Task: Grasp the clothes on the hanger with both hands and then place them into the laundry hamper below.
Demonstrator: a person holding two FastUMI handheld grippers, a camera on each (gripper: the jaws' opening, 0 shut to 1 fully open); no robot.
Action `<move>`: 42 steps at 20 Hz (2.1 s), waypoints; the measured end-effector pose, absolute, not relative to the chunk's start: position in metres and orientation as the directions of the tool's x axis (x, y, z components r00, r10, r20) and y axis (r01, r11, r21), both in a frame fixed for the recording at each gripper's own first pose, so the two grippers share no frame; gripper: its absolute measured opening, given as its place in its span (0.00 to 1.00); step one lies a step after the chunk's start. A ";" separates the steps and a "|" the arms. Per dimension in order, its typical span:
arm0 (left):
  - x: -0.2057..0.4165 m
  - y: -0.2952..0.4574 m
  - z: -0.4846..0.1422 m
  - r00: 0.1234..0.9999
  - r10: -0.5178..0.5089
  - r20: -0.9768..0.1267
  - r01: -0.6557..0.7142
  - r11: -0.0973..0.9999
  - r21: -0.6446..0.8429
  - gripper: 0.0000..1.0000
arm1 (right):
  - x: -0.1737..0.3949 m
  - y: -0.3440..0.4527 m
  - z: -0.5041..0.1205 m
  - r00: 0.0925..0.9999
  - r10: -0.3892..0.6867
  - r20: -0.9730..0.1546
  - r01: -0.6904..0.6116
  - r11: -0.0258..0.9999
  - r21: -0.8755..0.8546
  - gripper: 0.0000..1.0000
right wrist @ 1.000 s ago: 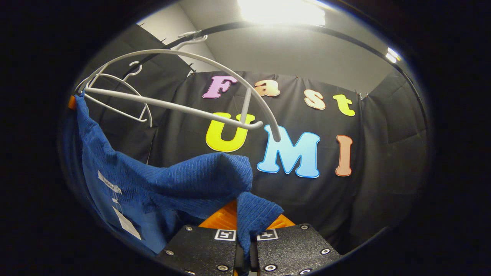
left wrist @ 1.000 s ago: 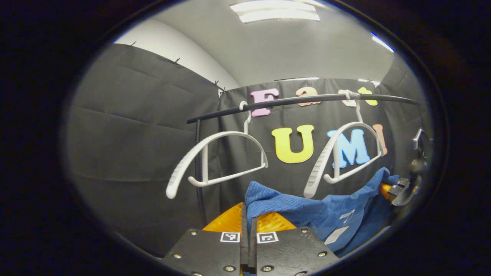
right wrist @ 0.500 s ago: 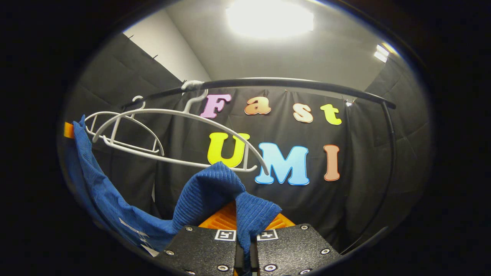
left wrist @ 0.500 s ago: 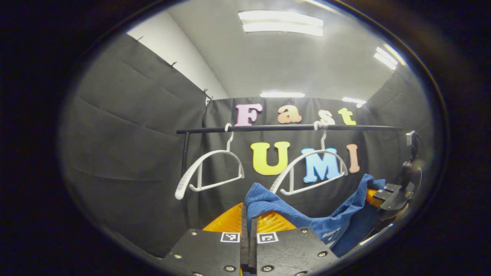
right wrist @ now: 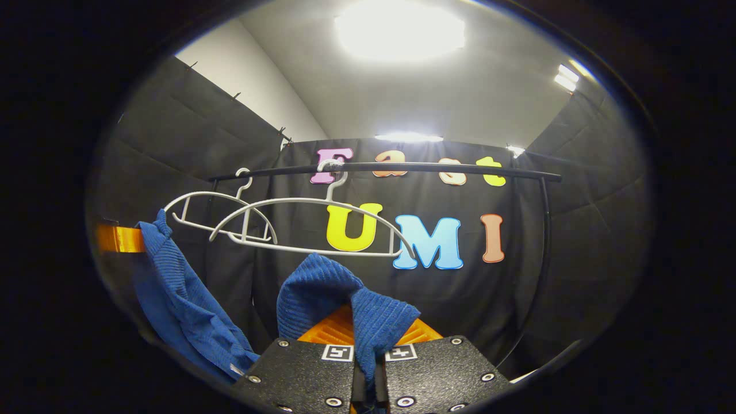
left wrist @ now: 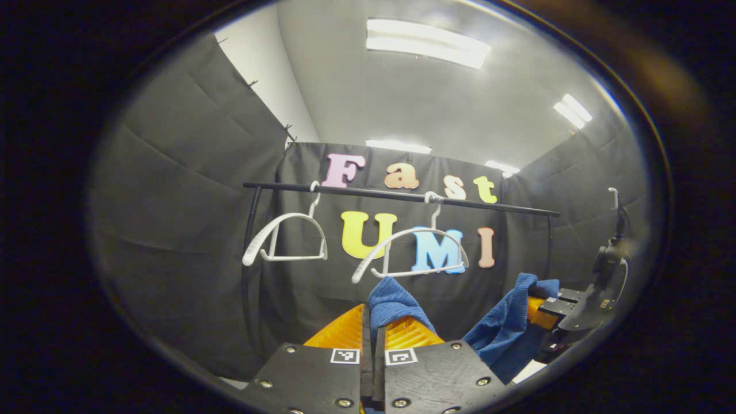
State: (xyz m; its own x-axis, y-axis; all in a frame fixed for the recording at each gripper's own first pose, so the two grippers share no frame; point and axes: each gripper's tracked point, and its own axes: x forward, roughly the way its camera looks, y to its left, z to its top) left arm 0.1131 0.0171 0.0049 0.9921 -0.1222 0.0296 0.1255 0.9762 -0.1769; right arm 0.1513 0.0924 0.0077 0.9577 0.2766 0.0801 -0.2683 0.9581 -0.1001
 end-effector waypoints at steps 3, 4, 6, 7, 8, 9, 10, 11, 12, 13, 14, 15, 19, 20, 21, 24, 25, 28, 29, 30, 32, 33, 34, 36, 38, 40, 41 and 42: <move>0.104 0.005 -0.013 0.988 -0.157 -0.008 0.153 0.972 -0.179 0.01 | 0.129 0.098 -0.012 0.961 0.275 0.031 -0.270 0.957 -0.103 0.04; 0.101 0.001 -0.018 0.986 -0.165 -0.018 0.159 0.969 -0.187 0.06 | 0.123 0.099 -0.020 0.961 0.275 0.012 -0.272 0.957 -0.103 0.04; 0.097 -0.008 -0.034 0.982 -0.185 -0.041 0.174 0.964 -0.199 0.06 | 0.114 0.101 -0.036 0.961 0.276 -0.028 -0.277 0.956 -0.092 0.04; 0.095 -0.012 -0.046 0.980 -0.191 -0.058 0.176 0.964 -0.199 0.06 | 0.111 0.102 -0.047 0.959 0.278 -0.051 -0.282 0.956 -0.086 0.04; 0.094 -0.015 -0.059 0.978 -0.194 -0.079 0.175 0.965 -0.197 0.06 | 0.108 0.103 -0.058 0.957 0.281 -0.072 -0.287 0.954 -0.086 0.04; 0.091 -0.017 -0.074 0.976 -0.193 -0.103 0.171 0.966 -0.196 0.06 | 0.103 0.104 -0.071 0.954 0.285 -0.098 -0.293 0.952 -0.087 0.04; 0.088 -0.020 -0.088 0.973 -0.190 -0.131 0.163 0.967 -0.198 0.06 | 0.099 0.105 -0.085 0.948 0.292 -0.128 -0.304 0.949 -0.085 0.04; 0.086 -0.023 -0.104 0.968 -0.192 -0.160 0.157 0.966 -0.207 0.06 | 0.094 0.106 -0.101 0.941 0.299 -0.160 -0.315 0.945 -0.084 0.04; 0.083 -0.025 -0.119 0.963 -0.191 -0.187 0.150 0.965 -0.214 0.06 | 0.091 0.106 -0.116 0.934 0.301 -0.191 -0.321 0.943 -0.084 0.04; 0.078 -0.024 -0.134 0.958 -0.189 -0.214 0.142 0.966 -0.216 0.06 | 0.088 0.107 -0.131 0.927 0.304 -0.220 -0.328 0.941 -0.081 0.04; 0.074 -0.026 -0.148 0.952 -0.187 -0.244 0.135 0.967 -0.216 0.01 | 0.084 0.106 -0.147 0.919 0.305 -0.249 -0.333 0.940 -0.077 0.04; 0.072 -0.028 -0.161 0.945 -0.186 -0.270 0.130 0.968 -0.214 0.01 | 0.083 0.104 -0.163 0.912 0.302 -0.279 -0.335 0.939 -0.078 0.04; 0.062 -0.029 -0.205 0.917 -0.178 -0.358 0.111 0.974 -0.200 0.05 | 0.068 0.098 -0.215 0.868 0.286 -0.407 -0.331 0.943 -0.043 0.04; 0.059 -0.030 -0.213 0.909 -0.175 -0.378 0.105 0.975 -0.198 0.06 | 0.064 0.095 -0.225 0.857 0.280 -0.432 -0.328 0.944 -0.040 0.04; 0.054 -0.030 -0.224 0.899 -0.174 -0.401 0.101 0.975 -0.197 0.06 | 0.062 0.094 -0.236 0.849 0.274 -0.453 -0.328 0.944 -0.043 0.04; 0.048 -0.035 -0.255 0.867 -0.179 -0.464 0.099 0.977 -0.191 0.06 | 0.053 0.087 -0.263 0.821 0.259 -0.509 -0.331 0.942 -0.054 0.05; 0.043 -0.035 -0.266 0.855 -0.182 -0.485 0.100 0.977 -0.190 0.06 | 0.050 0.085 -0.270 0.811 0.255 -0.527 -0.332 0.942 -0.056 0.05; 0.027 -0.041 -0.302 0.817 -0.186 -0.546 0.107 0.979 -0.173 0.01 | 0.041 0.079 -0.295 0.780 0.242 -0.576 -0.337 0.940 -0.061 0.05; 0.022 -0.044 -0.316 0.804 -0.188 -0.564 0.110 0.979 -0.169 0.06 | 0.038 0.077 -0.302 0.769 0.244 -0.591 -0.341 0.938 -0.056 0.06; 0.018 -0.047 -0.328 0.789 -0.189 -0.584 0.112 0.980 -0.165 0.01 | 0.033 0.076 -0.308 0.760 0.242 -0.603 -0.342 0.938 -0.055 0.06; 0.003 -0.052 -0.345 0.755 -0.189 -0.628 0.116 0.981 -0.156 0.01 | 0.028 0.075 -0.320 0.740 0.233 -0.631 -0.346 0.936 -0.061 0.06; -0.003 -0.053 -0.355 0.737 -0.191 -0.649 0.120 0.981 -0.153 0.01 | 0.025 0.074 -0.325 0.730 0.231 -0.644 -0.349 0.935 -0.060 0.06; -0.009 -0.055 -0.364 0.715 -0.194 -0.671 0.126 0.981 -0.150 0.01 | 0.024 0.072 -0.331 0.721 0.228 -0.654 -0.352 0.934 -0.062 0.06; -0.019 -0.057 -0.387 0.674 -0.190 -0.714 0.129 0.982 -0.140 0.01 | 0.019 0.070 -0.340 0.702 0.222 -0.676 -0.359 0.931 -0.068 0.08; -0.030 -0.054 -0.403 0.637 -0.184 -0.748 0.122 0.983 -0.138 0.02 | 0.014 0.068 -0.350 0.686 0.216 -0.695 -0.364 0.929 -0.071 0.06; -0.041 -0.056 -0.409 0.610 -0.194 -0.769 0.120 0.981 -0.153 0.04 | 0.010 0.064 -0.356 0.675 0.200 -0.711 -0.362 0.929 -0.083 0.11; -0.042 -0.056 -0.415 0.598 -0.188 -0.779 0.114 0.982 -0.150 0.06 | 0.006 0.062 -0.360 0.672 0.192 -0.715 -0.360 0.929 -0.089 0.14; -0.044 -0.055 -0.416 0.592 -0.187 -0.784 0.109 0.982 -0.151 0.07 | 0.004 0.061 -0.363 0.665 0.195 -0.721 -0.364 0.928 -0.085 0.16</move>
